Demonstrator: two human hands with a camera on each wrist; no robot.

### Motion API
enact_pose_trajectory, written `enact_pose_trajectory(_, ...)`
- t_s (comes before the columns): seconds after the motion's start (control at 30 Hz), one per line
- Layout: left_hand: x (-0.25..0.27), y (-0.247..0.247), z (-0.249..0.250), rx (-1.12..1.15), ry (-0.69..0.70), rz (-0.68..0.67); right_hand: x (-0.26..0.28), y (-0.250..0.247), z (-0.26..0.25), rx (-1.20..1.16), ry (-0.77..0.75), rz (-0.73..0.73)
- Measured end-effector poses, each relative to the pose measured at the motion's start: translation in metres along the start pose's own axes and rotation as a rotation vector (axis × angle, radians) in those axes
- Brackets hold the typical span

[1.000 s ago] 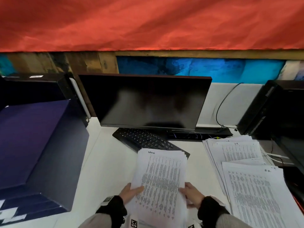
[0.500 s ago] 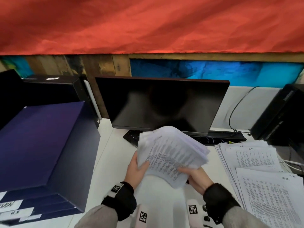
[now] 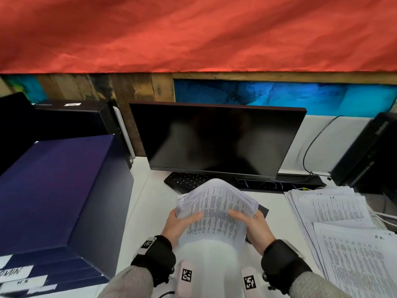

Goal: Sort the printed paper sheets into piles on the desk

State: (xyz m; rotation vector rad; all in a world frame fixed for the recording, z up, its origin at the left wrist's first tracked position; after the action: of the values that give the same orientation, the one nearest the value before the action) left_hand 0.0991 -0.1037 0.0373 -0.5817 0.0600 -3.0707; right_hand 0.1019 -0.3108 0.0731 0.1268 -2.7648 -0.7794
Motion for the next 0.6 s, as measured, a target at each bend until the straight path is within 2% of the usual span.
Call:
enact_pose_trajectory(0.1, -0.001, 0.0, -0.005, 0.025, -0.028, -0.039, 0.004, -0.005, -0.013, 0.066, -0.106, 0.062)
enact_pose_trajectory(0.2, -0.008, -0.003, -0.02, 0.011, -0.055, -0.029, 0.018, -0.013, -0.057, 0.345, -0.446, 0.227)
enact_pose_trajectory(0.23, -0.009, -0.002, -0.023, 0.017, -0.067, -0.022, 0.025, -0.006, -0.071, 0.486, -0.556, 0.228)
enact_pose_trajectory(0.3, -0.013, 0.0, -0.029, 0.037, -0.066, -0.018, 0.032, 0.02, -0.081, 0.815, -0.682, 0.126)
enact_pose_trajectory(0.37, -0.014, 0.002, -0.032, 0.038, -0.078, -0.016, 0.03, 0.031, -0.074, 1.06, -0.672, 0.036)
enact_pose_trajectory(0.4, -0.015, 0.003, -0.036, 0.039, -0.087, -0.011, 0.028, 0.029, -0.072, 1.101, -0.652, 0.034)
enact_pose_trajectory(0.6, -0.025, 0.0, -0.068, -0.045, -0.148, 0.056, 0.029, 0.033, -0.07, 1.089, -0.673, 0.051)
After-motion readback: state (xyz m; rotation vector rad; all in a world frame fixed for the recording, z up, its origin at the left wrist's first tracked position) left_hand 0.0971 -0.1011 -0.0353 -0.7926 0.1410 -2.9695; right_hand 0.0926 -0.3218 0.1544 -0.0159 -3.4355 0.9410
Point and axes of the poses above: each hand's wrist, its own x-axis away from the middle knuckle, its own y-axis out of the palm, z = x × y, the point moved 10 cm from there along -x, towards the middle knuckle, and after that the axes turned 13 degrees about -x, right-handed, at the moved point
